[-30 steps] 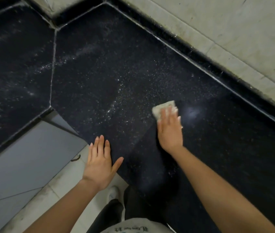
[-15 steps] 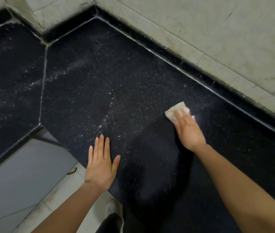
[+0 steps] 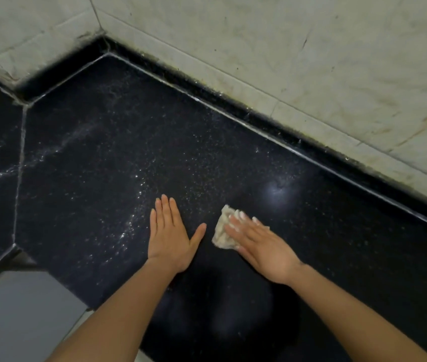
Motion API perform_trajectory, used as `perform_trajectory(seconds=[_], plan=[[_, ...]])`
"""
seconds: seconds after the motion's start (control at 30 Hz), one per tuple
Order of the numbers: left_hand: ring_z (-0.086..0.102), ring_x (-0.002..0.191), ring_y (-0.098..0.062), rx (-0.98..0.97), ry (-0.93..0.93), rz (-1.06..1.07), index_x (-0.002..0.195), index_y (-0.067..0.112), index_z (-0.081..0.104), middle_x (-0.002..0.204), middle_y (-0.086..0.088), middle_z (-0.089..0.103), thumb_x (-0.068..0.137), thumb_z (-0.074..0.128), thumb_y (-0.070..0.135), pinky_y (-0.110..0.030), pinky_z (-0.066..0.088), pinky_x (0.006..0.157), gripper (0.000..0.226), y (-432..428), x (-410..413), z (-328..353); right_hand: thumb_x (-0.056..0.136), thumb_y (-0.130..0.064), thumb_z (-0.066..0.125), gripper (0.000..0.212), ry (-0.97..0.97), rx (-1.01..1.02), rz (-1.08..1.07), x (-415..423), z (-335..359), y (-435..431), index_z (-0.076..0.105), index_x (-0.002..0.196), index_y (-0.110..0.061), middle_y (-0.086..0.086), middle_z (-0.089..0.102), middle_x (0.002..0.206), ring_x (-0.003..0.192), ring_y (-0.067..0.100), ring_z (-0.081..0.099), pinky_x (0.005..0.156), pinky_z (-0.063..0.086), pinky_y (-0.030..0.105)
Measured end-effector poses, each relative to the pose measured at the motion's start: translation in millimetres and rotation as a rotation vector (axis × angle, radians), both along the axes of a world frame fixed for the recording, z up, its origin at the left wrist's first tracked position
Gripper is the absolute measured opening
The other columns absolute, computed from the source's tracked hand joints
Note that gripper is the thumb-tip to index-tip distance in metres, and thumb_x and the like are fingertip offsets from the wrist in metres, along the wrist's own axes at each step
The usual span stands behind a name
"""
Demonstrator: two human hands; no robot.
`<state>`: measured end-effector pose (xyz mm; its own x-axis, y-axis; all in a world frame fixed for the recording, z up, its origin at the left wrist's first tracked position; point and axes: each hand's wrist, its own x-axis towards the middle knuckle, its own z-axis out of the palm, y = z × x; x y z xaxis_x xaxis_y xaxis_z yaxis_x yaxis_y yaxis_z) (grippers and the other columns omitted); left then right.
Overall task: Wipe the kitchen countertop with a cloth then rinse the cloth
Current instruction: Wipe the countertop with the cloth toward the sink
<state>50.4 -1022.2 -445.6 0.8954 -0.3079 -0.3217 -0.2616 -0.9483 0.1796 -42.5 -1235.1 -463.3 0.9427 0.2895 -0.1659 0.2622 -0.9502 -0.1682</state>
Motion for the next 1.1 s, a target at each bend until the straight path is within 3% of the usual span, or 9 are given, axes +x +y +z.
perform_trajectory(seconds=[0.07,0.2,0.33,0.53,0.63,0.73,0.93,1.0,1.1], plan=[[-0.029,0.139,-0.026,0.012,0.019,-0.001,0.139,0.000,-0.026,0.151,-0.017,-0.029,0.083,0.003,0.072,-0.037,-0.019,0.113,0.096,-5,7,2,0.099,-0.031,0.035,0.049,-0.035,0.002,-0.206,15,-2,-32,0.036,0.145,-0.013,0.009,0.030,0.152,0.141,0.024,0.020,0.112,0.029,0.046],[-0.032,0.138,-0.026,0.017,0.052,0.001,0.135,0.000,-0.030,0.150,-0.017,-0.032,0.081,0.003,0.073,-0.037,-0.021,0.111,0.096,-11,14,2,0.103,-0.030,0.026,0.051,0.003,0.028,-0.745,41,2,-86,0.017,0.151,-0.016,0.007,0.009,0.159,0.146,0.025,0.000,0.117,0.000,0.035],[-0.030,0.139,-0.028,0.073,0.063,-0.003,0.136,-0.003,-0.030,0.149,-0.020,-0.032,0.077,-0.003,0.072,-0.039,-0.019,0.113,0.099,-13,13,-1,0.103,-0.027,0.023,0.051,-0.009,0.083,-1.027,60,-1,-57,0.012,0.151,-0.011,0.012,0.005,0.159,0.146,0.030,-0.002,0.117,-0.003,0.037],[-0.028,0.139,-0.029,0.106,0.089,-0.007,0.137,-0.003,-0.028,0.149,-0.021,-0.032,0.084,0.008,0.072,-0.039,-0.018,0.113,0.099,-15,16,2,0.100,-0.040,0.017,0.055,0.007,0.165,-0.252,14,2,-7,0.021,0.150,-0.018,-0.003,0.004,0.156,0.146,0.017,-0.004,0.119,0.000,0.033],[-0.029,0.139,-0.030,0.111,0.087,-0.015,0.136,-0.004,-0.029,0.149,-0.021,-0.032,0.082,0.005,0.073,-0.039,-0.018,0.113,0.099,-15,15,2,0.101,-0.039,0.022,0.050,-0.006,0.070,-0.060,-6,2,-45,0.034,0.146,-0.020,-0.002,0.022,0.155,0.145,0.016,0.014,0.118,0.012,0.033],[-0.028,0.139,-0.031,0.117,0.080,-0.023,0.135,-0.005,-0.030,0.148,-0.023,-0.032,0.077,-0.003,0.073,-0.039,-0.018,0.112,0.101,-15,16,2,0.099,-0.034,0.030,0.049,-0.067,0.043,-0.390,-8,-4,-96,0.040,0.142,-0.013,0.007,0.034,0.150,0.141,0.027,0.028,0.115,0.022,0.042],[-0.027,0.139,-0.032,0.112,0.039,-0.027,0.133,-0.007,-0.030,0.146,-0.025,-0.033,0.067,-0.023,0.075,-0.039,-0.019,0.110,0.106,-15,17,-3,0.101,-0.019,0.031,0.050,-0.135,0.070,-1.405,47,-3,-102,0.022,0.147,-0.003,0.021,0.016,0.155,0.143,0.039,0.008,0.116,0.005,0.045],[-0.027,0.139,-0.033,0.119,0.034,-0.021,0.134,-0.007,-0.030,0.146,-0.025,-0.033,0.067,-0.023,0.074,-0.039,-0.019,0.110,0.106,-16,17,-4,0.101,-0.019,0.029,0.053,-0.112,0.127,-1.531,79,2,-81,0.016,0.149,-0.003,0.019,0.008,0.157,0.144,0.038,0.001,0.116,-0.001,0.044],[-0.028,0.138,-0.034,0.146,0.055,-0.020,0.133,-0.008,-0.030,0.147,-0.026,-0.033,0.078,-0.006,0.073,-0.039,-0.020,0.110,0.101,-17,18,-2,0.101,-0.019,0.027,0.052,-0.112,0.150,-1.360,120,0,-48,0.015,0.149,-0.005,0.018,0.006,0.157,0.144,0.036,-0.001,0.116,-0.003,0.042]])
